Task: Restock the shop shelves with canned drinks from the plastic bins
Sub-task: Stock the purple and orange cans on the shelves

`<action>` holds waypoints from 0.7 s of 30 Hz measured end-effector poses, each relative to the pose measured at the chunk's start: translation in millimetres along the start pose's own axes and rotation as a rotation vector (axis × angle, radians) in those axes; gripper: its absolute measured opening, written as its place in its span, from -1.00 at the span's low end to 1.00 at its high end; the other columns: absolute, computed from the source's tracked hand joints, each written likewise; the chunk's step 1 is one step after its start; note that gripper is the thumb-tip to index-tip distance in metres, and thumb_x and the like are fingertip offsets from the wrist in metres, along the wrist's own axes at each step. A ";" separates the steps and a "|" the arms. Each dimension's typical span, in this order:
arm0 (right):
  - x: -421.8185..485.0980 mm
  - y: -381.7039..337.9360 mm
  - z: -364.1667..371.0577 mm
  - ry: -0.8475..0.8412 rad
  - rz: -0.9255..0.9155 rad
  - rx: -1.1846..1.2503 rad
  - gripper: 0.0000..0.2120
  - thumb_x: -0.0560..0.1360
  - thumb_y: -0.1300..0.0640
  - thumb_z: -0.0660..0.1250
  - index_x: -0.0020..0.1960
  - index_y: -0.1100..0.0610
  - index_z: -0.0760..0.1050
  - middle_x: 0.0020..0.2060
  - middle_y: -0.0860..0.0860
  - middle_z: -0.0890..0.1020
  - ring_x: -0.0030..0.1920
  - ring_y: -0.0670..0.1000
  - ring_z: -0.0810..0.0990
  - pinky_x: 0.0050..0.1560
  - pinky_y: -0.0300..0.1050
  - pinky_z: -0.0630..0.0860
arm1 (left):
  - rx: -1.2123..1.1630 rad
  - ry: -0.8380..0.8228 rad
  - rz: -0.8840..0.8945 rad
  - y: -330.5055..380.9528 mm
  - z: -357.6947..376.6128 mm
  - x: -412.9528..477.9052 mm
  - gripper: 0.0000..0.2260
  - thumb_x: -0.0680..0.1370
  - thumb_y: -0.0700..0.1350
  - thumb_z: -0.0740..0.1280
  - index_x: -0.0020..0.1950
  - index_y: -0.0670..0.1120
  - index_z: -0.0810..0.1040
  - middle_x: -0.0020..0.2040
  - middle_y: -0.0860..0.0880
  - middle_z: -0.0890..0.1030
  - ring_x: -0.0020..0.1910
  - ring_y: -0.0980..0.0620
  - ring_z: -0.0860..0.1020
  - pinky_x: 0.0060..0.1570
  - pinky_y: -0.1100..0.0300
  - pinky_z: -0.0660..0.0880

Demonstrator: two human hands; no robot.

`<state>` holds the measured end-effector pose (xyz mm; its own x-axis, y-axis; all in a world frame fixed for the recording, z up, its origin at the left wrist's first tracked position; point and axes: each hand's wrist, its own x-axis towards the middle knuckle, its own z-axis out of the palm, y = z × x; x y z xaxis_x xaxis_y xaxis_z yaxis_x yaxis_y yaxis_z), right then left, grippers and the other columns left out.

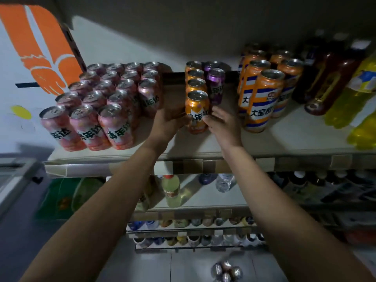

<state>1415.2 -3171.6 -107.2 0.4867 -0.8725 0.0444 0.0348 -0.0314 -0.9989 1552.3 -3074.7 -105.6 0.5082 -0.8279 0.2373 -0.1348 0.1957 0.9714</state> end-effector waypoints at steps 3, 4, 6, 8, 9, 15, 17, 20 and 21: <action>0.8 -0.5 -3.1 0.004 0.002 -0.017 -0.49 0.52 0.24 0.44 0.44 0.22 0.44 0.30 0.13 0.58 0.29 0.03 0.57 0.41 0.11 0.45 | -0.001 -0.002 -0.011 -2.7 2.9 2.5 -0.65 0.54 -0.31 0.41 0.32 -0.34 0.55 0.21 -0.29 0.64 0.20 -0.17 0.63 0.23 -0.06 0.54; 0.3 -1.2 -3.1 0.007 -0.004 -0.024 -0.49 0.52 0.23 0.44 0.44 0.21 0.44 0.32 0.13 0.57 0.29 0.04 0.56 0.41 0.11 0.45 | -0.001 0.004 -0.016 -3.6 3.2 3.1 -0.63 0.52 -0.28 0.42 0.32 -0.33 0.55 0.22 -0.29 0.64 0.24 -0.24 0.60 0.26 -0.11 0.52; 0.5 -1.8 -2.5 0.009 -0.010 -0.020 -0.48 0.52 0.22 0.44 0.45 0.21 0.43 0.33 0.14 0.56 0.30 0.04 0.56 0.41 0.13 0.45 | 0.003 0.014 -0.011 -6.8 3.1 4.5 -0.63 0.52 -0.25 0.42 0.32 -0.30 0.56 0.22 -0.29 0.64 0.28 -0.32 0.55 0.30 -0.23 0.46; 0.6 -2.0 -1.6 0.012 -0.005 -0.009 -0.48 0.53 0.23 0.44 0.46 0.22 0.42 0.34 0.15 0.55 0.30 0.04 0.55 0.41 0.13 0.45 | 0.012 0.011 -0.002 -10.4 2.6 6.2 -0.65 0.55 -0.27 0.40 0.33 -0.29 0.56 0.23 -0.28 0.64 0.29 -0.33 0.55 0.32 -0.28 0.42; 0.7 -2.2 -0.9 0.015 -0.002 -0.006 -0.48 0.53 0.23 0.44 0.46 0.21 0.42 0.35 0.15 0.55 0.30 0.04 0.56 0.41 0.13 0.45 | 0.015 0.009 -0.003 -11.1 2.3 6.8 -0.65 0.56 -0.28 0.40 0.34 -0.29 0.55 0.23 -0.28 0.64 0.29 -0.32 0.55 0.33 -0.29 0.43; 2.0 0.1 1.4 0.020 0.003 0.010 -0.47 0.52 0.22 0.45 0.46 0.19 0.41 0.34 0.12 0.56 0.30 0.02 0.56 0.41 0.12 0.46 | 0.007 -0.001 -0.010 -12.1 1.0 10.3 -0.66 0.58 -0.33 0.36 0.36 -0.32 0.53 0.25 -0.28 0.63 0.29 -0.26 0.57 0.31 -0.12 0.50; 2.2 -0.1 1.2 0.017 -0.001 0.013 -0.47 0.52 0.22 0.44 0.47 0.19 0.41 0.35 0.12 0.56 0.30 0.02 0.56 0.41 0.11 0.45 | -0.005 -0.005 -0.006 -12.7 1.8 9.8 -0.67 0.58 -0.35 0.34 0.36 -0.32 0.53 0.25 -0.28 0.63 0.28 -0.22 0.59 0.26 -0.04 0.53; 1.8 -0.3 0.3 0.014 -0.008 0.014 -0.47 0.53 0.23 0.44 0.47 0.17 0.42 0.35 0.11 0.56 0.27 -0.03 0.56 0.40 0.09 0.46 | -0.024 -0.006 -0.023 -9.9 5.4 8.4 -0.66 0.58 -0.35 0.35 0.36 -0.31 0.53 0.25 -0.26 0.63 0.25 -0.14 0.61 0.21 0.05 0.55; 0.9 -0.7 -0.7 0.013 -0.009 0.015 -0.47 0.53 0.23 0.45 0.47 0.16 0.42 0.35 0.11 0.55 0.25 -0.05 0.55 0.40 0.07 0.47 | -0.028 0.024 -0.027 -7.8 7.2 7.1 -0.64 0.57 -0.34 0.37 0.36 -0.28 0.53 0.25 -0.24 0.63 0.25 -0.11 0.61 0.21 0.06 0.55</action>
<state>1414.9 -3172.7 -106.4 0.4746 -0.8786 0.0530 0.0524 -0.0319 -0.9981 1550.9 -3085.9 -111.6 0.5315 -0.8204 0.2108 -0.0968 0.1884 0.9773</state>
